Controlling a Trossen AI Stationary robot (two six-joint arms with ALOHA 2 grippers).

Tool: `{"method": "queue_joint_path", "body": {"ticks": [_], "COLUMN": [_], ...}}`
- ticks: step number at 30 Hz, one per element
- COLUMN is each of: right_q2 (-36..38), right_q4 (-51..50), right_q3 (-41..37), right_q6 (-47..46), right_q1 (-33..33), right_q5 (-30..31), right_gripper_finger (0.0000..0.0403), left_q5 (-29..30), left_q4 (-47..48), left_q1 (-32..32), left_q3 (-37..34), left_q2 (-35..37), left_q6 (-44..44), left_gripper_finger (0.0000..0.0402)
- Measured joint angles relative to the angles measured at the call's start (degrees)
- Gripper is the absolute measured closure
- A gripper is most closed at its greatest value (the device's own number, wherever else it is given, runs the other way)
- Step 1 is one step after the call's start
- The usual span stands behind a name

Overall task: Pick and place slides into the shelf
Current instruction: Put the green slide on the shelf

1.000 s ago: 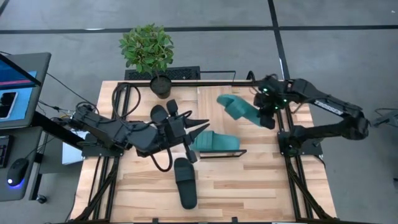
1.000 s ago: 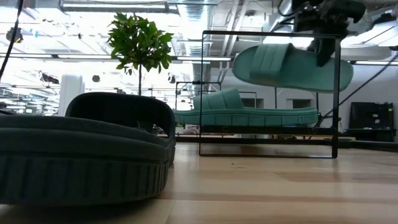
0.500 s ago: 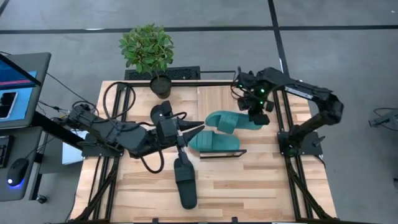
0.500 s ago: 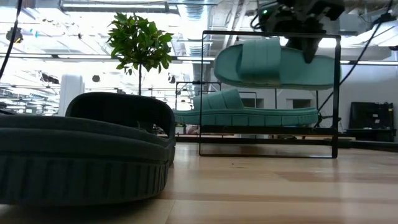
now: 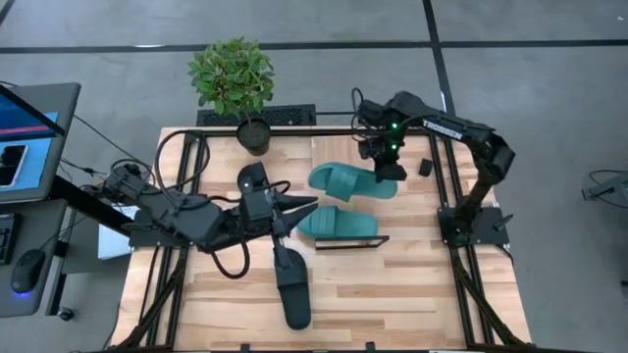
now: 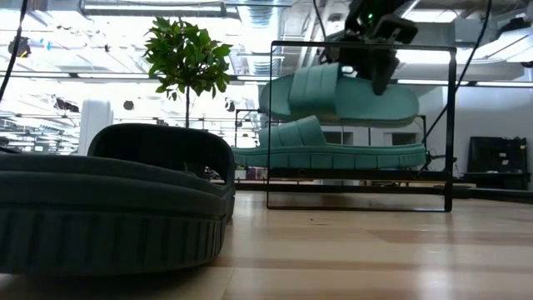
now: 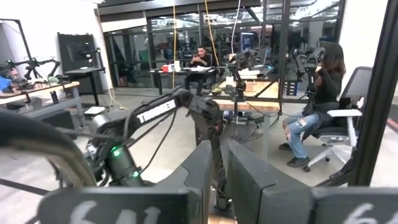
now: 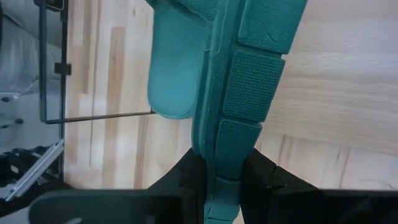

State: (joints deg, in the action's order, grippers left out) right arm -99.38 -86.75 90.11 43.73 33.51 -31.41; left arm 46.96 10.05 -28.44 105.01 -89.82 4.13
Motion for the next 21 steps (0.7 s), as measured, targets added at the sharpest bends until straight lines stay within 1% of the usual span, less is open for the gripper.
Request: {"method": "queue_joint_path", "body": {"ticks": [11,21], "right_q2": [-7.93,-11.56], "right_q4": [0.28,0.04], "right_q3": [0.17,0.19], "right_q6": [1.80,2.93], "right_q1": [0.29,-0.61], "right_q5": [-0.67,-2.37], "right_gripper_finger": [0.0351,0.0351], "left_q5": [-0.20,-0.18], "left_q4": [0.04,0.00], "left_q1": [-1.32,-1.67], "left_q3": [0.00,-0.02], "left_q2": [-0.02,-0.02], "left_q6": [-1.17,-1.17], "left_gripper_finger": [0.0366,0.0366]}}
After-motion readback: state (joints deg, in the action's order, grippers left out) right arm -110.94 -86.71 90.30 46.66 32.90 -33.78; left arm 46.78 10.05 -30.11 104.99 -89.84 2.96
